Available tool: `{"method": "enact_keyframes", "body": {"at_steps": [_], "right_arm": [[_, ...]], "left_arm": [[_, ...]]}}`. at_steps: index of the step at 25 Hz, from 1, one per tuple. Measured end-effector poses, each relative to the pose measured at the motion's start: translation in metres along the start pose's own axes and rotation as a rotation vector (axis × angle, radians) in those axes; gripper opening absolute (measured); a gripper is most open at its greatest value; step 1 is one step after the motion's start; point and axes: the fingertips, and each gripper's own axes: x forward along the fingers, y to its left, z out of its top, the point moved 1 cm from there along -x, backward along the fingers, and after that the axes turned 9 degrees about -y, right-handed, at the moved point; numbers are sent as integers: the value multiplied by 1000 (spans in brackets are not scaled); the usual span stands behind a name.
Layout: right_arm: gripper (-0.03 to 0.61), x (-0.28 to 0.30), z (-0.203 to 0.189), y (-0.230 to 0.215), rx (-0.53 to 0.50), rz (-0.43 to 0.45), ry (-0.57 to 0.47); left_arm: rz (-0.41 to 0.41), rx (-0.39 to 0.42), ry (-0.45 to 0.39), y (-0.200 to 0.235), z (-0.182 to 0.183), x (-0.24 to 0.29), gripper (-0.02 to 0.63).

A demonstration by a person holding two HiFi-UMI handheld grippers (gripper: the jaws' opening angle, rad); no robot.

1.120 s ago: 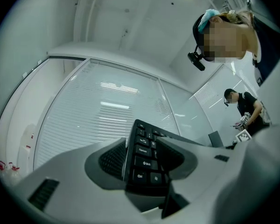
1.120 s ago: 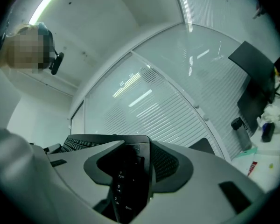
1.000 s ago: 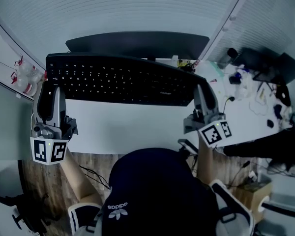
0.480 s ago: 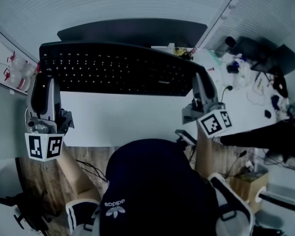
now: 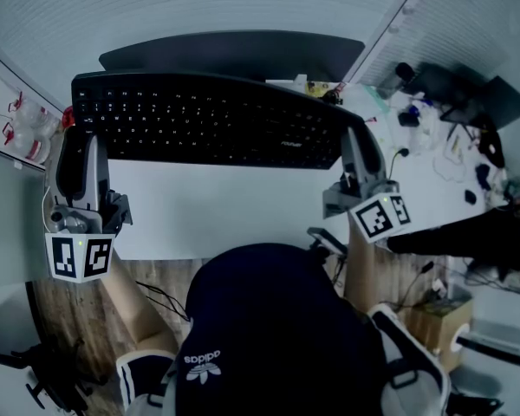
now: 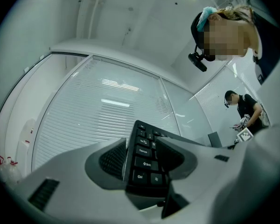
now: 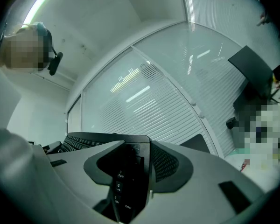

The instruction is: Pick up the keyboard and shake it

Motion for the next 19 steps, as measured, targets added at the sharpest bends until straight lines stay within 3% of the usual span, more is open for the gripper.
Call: {"method": "enact_keyframes", "body": {"at_steps": [19], "right_arm": [[156,0,-1,1,-32,-28,11]], "left_arm": [[-11,-40,0,8,-12,0,201]]}}
